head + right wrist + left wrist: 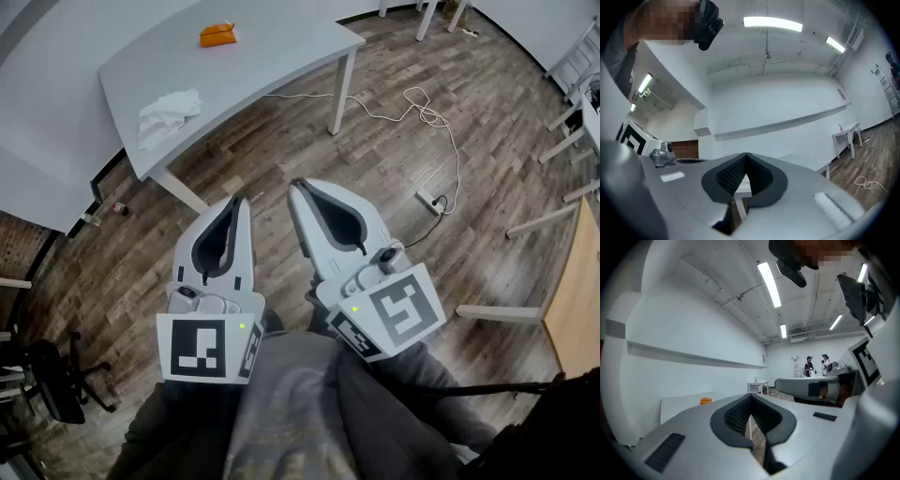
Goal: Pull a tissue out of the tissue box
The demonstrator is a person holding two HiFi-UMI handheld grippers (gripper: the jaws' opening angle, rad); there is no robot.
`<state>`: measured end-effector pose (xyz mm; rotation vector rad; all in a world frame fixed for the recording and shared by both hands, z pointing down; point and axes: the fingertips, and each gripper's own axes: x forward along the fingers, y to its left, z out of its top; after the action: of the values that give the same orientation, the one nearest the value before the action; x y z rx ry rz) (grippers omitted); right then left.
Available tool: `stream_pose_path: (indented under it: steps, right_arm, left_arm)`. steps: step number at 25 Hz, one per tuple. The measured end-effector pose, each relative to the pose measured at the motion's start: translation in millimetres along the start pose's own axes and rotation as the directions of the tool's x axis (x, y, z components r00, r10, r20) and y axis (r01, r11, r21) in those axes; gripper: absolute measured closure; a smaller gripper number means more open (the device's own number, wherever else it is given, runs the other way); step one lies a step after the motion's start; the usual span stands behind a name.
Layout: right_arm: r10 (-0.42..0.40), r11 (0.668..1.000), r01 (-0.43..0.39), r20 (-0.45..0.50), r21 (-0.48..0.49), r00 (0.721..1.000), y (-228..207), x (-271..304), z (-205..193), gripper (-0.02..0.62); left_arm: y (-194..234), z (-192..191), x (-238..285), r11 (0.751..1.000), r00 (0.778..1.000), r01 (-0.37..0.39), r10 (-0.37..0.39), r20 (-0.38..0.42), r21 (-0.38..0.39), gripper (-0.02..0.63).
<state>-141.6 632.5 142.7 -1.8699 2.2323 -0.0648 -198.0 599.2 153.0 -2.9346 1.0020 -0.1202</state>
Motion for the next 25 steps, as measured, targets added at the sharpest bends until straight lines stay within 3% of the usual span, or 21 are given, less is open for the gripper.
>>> stream_pose_path:
  steps: [10,15,25]
  right_arm:
    - [-0.017,0.998,0.018,-0.014,0.066,1.0,-54,-17,-7,0.594]
    - [-0.081,0.997,0.081,0.006,0.019,0.997,-94,-28,2,0.591]
    - [-0.052,0.997,0.054,-0.032,0.049,0.998,-125,28,-15,0.592]
  left_arm:
    - [-34,-12,36,1.0,0.999,-0.003,0.003,-0.04,-0.001,0.606]
    - [-58,-15,58,1.0,0.999,0.008,-0.008,-0.048,-0.003,0.606]
    - [-16,-34,109,0.998,0.997,-0.009,0.004,-0.077,-0.065,0.606]
